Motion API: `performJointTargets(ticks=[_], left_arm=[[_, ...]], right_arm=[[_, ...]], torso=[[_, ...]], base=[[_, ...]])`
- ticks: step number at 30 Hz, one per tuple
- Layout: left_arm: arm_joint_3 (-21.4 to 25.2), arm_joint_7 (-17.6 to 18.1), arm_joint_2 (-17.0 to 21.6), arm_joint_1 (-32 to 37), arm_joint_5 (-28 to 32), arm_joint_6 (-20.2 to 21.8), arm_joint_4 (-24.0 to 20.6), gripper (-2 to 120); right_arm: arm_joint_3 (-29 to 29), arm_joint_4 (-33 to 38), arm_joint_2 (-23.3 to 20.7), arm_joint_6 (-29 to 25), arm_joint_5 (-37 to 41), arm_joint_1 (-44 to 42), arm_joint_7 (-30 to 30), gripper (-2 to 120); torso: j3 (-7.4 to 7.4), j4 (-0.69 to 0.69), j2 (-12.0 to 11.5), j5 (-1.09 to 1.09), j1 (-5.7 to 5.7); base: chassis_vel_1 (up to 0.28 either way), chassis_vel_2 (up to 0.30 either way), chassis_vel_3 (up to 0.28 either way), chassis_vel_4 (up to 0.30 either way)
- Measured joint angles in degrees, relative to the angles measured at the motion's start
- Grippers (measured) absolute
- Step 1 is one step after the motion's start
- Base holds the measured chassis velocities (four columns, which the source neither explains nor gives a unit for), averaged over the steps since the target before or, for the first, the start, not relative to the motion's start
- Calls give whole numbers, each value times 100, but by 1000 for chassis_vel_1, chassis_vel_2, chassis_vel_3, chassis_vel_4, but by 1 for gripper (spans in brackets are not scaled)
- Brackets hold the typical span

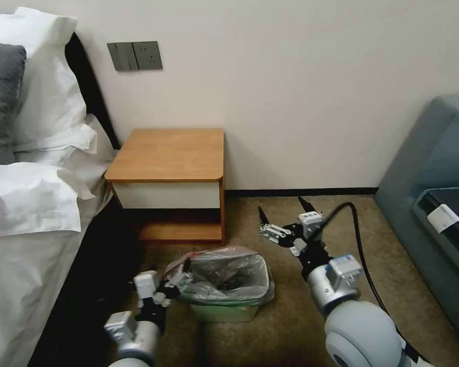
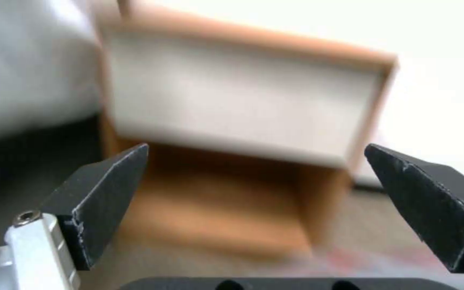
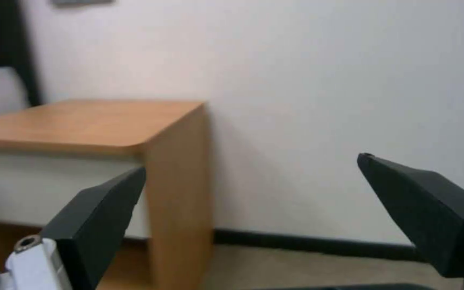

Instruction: Pick up the garbage bag from the table and place it over the trash can.

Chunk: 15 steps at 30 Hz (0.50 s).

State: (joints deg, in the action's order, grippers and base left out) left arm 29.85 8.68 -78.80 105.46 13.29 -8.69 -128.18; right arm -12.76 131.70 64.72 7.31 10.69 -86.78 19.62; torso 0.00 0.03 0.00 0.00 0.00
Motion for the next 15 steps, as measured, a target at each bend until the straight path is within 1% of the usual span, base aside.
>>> performJointTargets(ticks=[1, 2, 3, 4, 5, 6, 8, 10, 11, 13, 15], left_arm=[[54, -101, -26, 74, -132, -235, -64, 100], [54, -101, -26, 74, -132, -235, -64, 100], [100, -266, -101, 209, -204, -489, -162, 100], [120, -385, -179, 331, -226, -652, -221, 100], [161, -563, -281, 583, -244, -957, -267, 100], [161, -563, -281, 583, -244, -957, -267, 100], [260, -697, -367, 1038, -335, -1421, -239, 100], [364, -719, -454, 1415, -418, -1833, -135, 100], [364, -719, -454, 1415, -418, -1833, -135, 100], [353, -697, -523, 1701, -423, -2023, -75, 100], [319, -662, -550, 1800, -426, -2072, -66, 100]], right_arm=[[-195, -64, 138, -280, -189, -253, -137, 100], [-195, -64, 138, -280, -189, -253, -137, 100], [-472, -134, 319, -645, -427, -596, -295, 100], [-617, -167, 432, -875, -559, -812, -382, 100], [-813, -224, 613, -1245, -737, -1201, -480, 100], [-813, -224, 613, -1245, -737, -1201, -480, 100], [-1004, -328, 850, -1647, -936, -1585, -538, 100], [-1170, -567, 1117, -2087, -1131, -1915, -541, 100], [-1170, -567, 1117, -2087, -1131, -1915, -541, 100], [-1199, -715, 1252, -2488, -1215, -2185, -482, 100], [-1175, -719, 1269, -2596, -1226, -2291, -436, 100]], torso=[[0, -1, 0, 1, 0], [0, -1, 0, 1, 0], [-1, -4, 0, 0, 0], [-1, -5, 1, -2, 0], [-1, -4, 0, 0, 0], [-1, -4, 0, 0, 0], [-1, -3, 0, 0, 0], [-1, -2, 0, -2, 0], [-1, -2, 0, -2, 0], [-1, -2, 0, 1, 0], [-1, -3, 1, 0, 0]], base=[[0, 0, 0, 0], [0, 0, 0, 0], [0, 0, 0, 0], [0, 0, 0, 0], [0, 0, 0, 0], [0, 0, 0, 0], [0, 0, 0, 0], [0, 0, 0, 0], [0, 0, 0, 0], [0, 0, 0, 0], [0, 0, 0, 0]])
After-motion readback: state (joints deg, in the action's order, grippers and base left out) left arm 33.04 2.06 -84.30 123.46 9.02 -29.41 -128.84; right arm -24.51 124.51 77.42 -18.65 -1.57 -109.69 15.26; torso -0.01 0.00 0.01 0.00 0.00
